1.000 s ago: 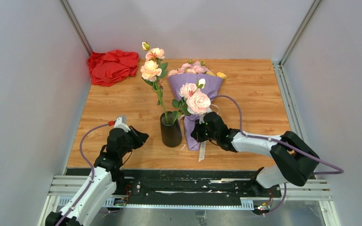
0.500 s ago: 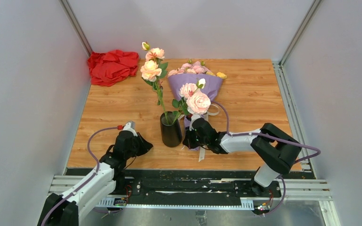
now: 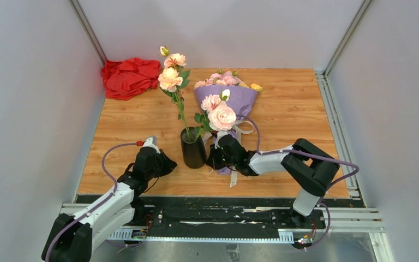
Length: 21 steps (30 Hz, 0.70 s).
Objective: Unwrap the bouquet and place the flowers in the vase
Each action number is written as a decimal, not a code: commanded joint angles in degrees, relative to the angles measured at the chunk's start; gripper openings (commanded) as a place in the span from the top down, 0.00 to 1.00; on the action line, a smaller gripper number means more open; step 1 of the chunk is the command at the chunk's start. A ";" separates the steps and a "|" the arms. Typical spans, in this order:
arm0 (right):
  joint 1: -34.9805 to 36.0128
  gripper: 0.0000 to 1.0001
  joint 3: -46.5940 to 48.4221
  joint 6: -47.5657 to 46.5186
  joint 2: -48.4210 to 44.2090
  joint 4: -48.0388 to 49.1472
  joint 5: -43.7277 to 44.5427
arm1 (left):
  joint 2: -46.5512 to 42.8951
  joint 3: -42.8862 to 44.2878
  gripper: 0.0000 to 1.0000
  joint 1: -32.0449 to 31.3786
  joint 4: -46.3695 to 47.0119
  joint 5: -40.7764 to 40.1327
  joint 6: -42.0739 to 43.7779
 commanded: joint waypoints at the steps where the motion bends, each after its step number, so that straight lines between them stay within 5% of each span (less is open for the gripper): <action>1: 0.75 1.00 1.43 0.30 2.60 -0.38 -0.23 | 2.28 1.87 1.00 -0.37 3.12 -1.16 0.57; 21: 0.71 1.00 6.48 0.13 8.60 0.66 -1.39 | 9.25 3.63 1.00 -0.37 7.92 -1.95 -1.72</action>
